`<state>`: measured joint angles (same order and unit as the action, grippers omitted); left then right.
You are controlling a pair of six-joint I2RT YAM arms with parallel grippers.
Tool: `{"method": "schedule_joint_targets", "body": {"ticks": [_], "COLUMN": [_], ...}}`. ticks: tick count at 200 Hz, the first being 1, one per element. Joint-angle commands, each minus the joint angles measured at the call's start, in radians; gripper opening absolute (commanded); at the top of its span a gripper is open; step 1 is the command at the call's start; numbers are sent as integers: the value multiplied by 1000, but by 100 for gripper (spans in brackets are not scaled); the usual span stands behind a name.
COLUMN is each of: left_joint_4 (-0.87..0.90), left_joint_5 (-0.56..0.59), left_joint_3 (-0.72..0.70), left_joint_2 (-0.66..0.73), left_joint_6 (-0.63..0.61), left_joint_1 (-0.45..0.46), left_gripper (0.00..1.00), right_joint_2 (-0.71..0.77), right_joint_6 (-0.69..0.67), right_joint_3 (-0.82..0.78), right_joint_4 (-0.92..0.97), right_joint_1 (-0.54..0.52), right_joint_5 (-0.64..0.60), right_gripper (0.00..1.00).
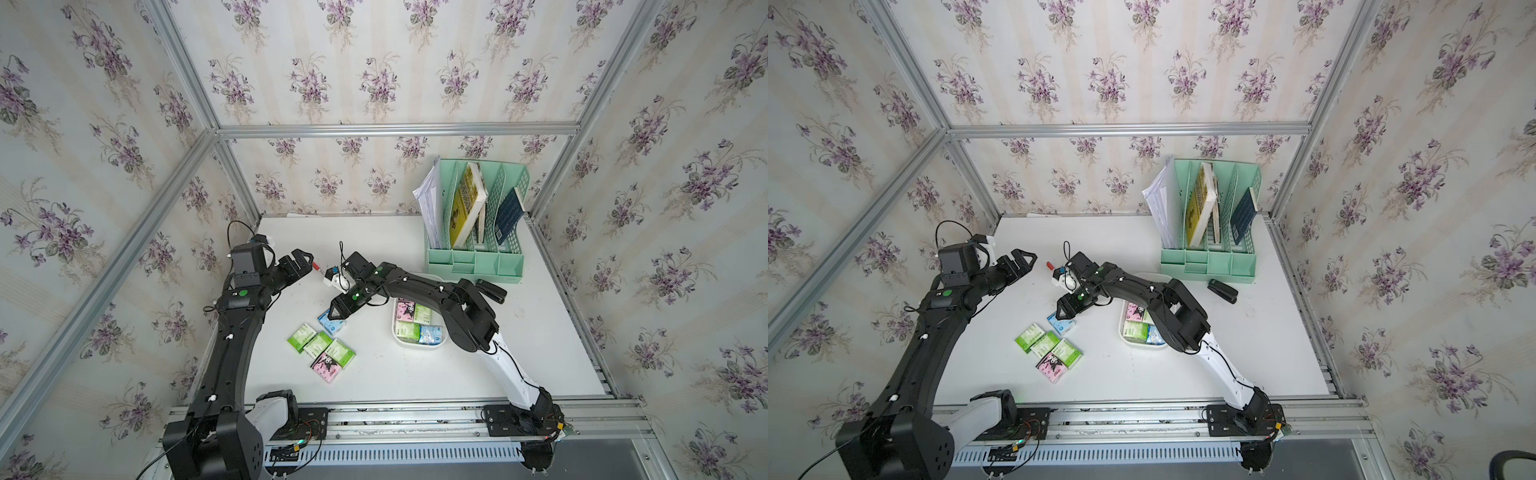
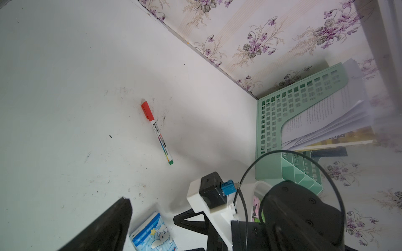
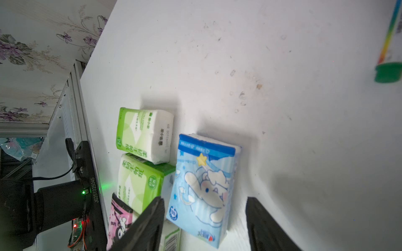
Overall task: Put the pocket tissues into the storage box
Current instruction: Pick up the pocket tissues from the center of the board, then place the pocket tissues in the storage box.
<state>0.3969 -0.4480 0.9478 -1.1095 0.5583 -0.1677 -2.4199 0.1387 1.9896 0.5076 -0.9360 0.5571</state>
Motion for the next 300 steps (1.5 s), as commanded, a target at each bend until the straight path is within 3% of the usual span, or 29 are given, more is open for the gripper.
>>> {"method": "schedule_joint_targets", "body": {"ticks": [1, 74, 120, 156, 224, 300], "left_joint_4": [8, 10, 14, 48, 72, 27], "left_joint_5": [5, 12, 14, 34, 62, -4], "left_joint_3": [-3, -1, -1, 10, 30, 119], "left_joint_2": [5, 13, 21, 32, 36, -86], "left_joint_6": [-17, -20, -23, -49, -91, -160], "left_joint_1": [-1, 0, -1, 0, 30, 237], "left_gripper": [99, 99, 99, 99, 99, 99], "right_joint_2": [-14, -54, -62, -50, 113, 594], "right_joint_6": [4, 7, 11, 20, 90, 232], "right_joint_3": [9, 35, 35, 26, -82, -571], "right_joint_4": [29, 48, 52, 37, -110, -290], "right_joint_1": [-7, -19, -26, -25, 8, 229], "right_joint_5": [10, 10, -14, -23, -35, -165], "right_gripper": [63, 53, 15, 0, 0, 0]}}
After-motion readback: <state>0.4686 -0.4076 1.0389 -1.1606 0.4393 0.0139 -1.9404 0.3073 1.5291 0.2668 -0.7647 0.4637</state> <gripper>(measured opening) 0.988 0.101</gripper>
